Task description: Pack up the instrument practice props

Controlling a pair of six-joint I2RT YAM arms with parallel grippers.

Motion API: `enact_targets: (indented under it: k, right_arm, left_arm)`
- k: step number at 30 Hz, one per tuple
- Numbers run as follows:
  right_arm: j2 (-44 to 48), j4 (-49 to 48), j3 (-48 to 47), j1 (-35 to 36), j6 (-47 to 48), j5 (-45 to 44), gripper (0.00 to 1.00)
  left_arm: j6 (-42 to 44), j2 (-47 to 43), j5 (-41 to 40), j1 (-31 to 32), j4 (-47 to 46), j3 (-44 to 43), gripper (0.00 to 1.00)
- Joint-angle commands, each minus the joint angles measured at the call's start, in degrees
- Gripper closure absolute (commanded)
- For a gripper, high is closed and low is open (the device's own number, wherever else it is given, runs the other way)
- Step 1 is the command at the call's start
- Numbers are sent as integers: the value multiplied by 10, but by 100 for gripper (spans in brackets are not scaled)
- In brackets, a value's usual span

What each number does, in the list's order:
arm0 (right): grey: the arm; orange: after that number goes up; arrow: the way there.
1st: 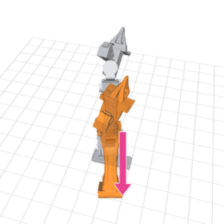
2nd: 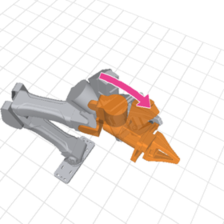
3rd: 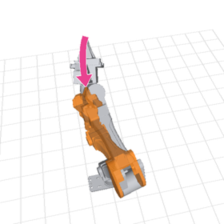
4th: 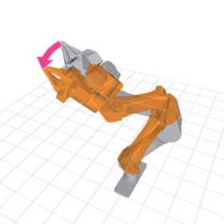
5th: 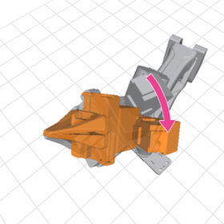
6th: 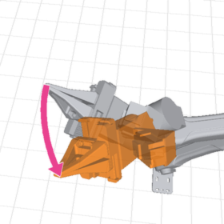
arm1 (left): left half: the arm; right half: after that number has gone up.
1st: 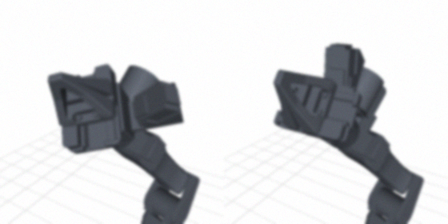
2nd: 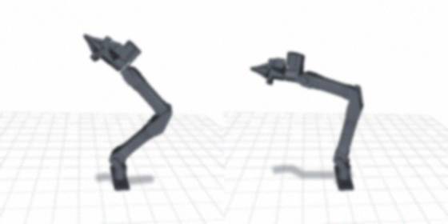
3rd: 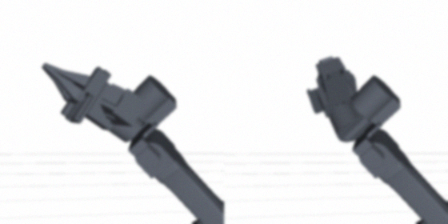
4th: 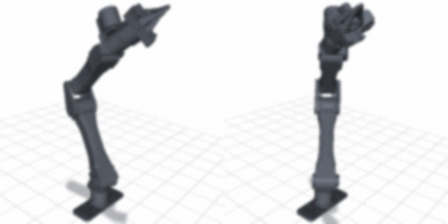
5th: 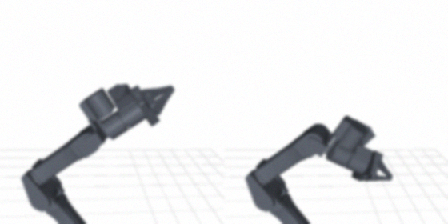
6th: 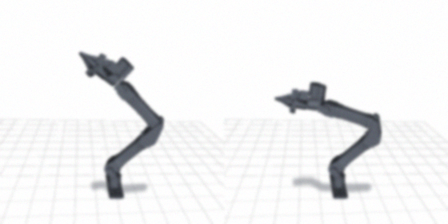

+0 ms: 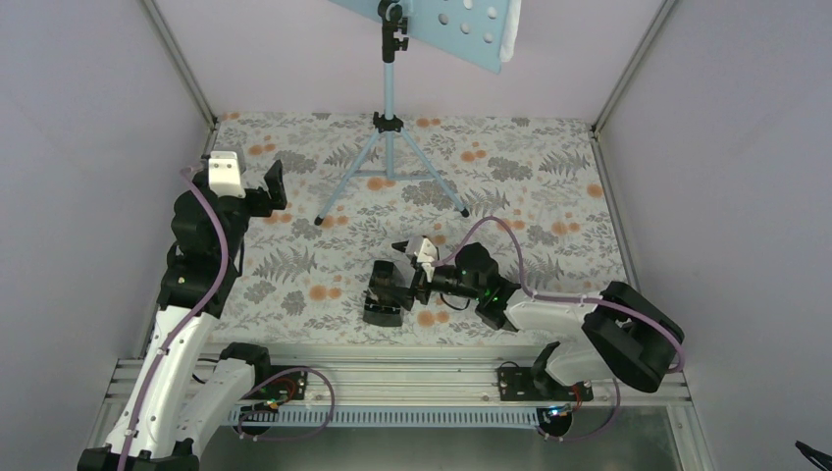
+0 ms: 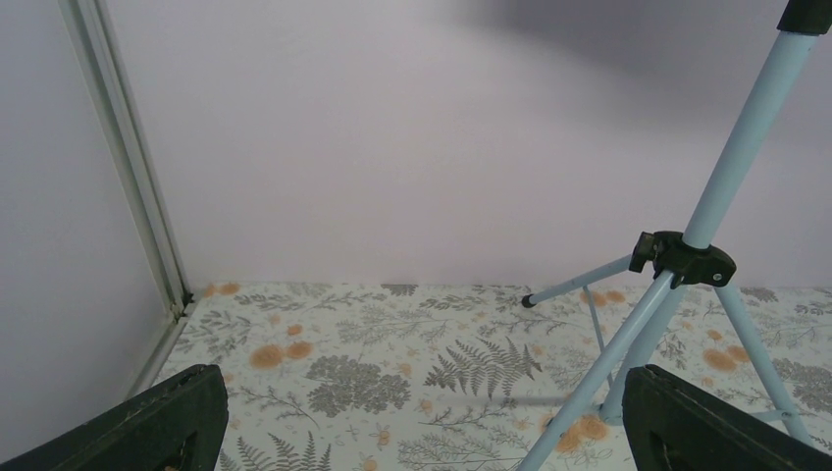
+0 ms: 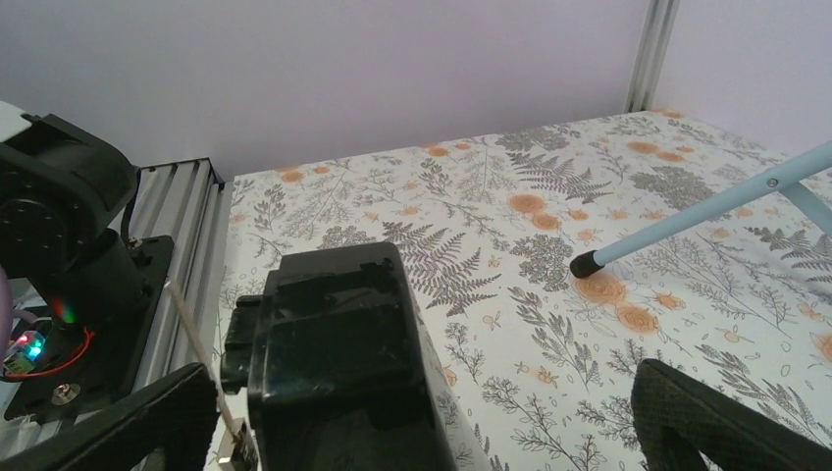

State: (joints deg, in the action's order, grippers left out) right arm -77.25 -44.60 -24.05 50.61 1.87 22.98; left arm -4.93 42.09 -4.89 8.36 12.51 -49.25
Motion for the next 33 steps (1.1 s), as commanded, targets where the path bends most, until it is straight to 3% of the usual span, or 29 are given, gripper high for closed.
enact_targets:
  k: [1, 19, 26, 33]
  right_arm:
    - [-4, -25, 6, 3, 13, -8, 0]
    - [-11, -31, 21, 4, -6, -42, 0]
    - [12, -84, 61, 3, -4, -5, 0]
    - [16, -126, 88, 7, 3, -23, 0]
  left_arm:
    - [4, -4, 7, -3, -7, 4, 0]
    - [5, -4, 8, -3, -7, 4, 0]
    - [4, -7, 9, -3, -7, 5, 0]
    - [4, -7, 9, -3, -6, 5, 0]
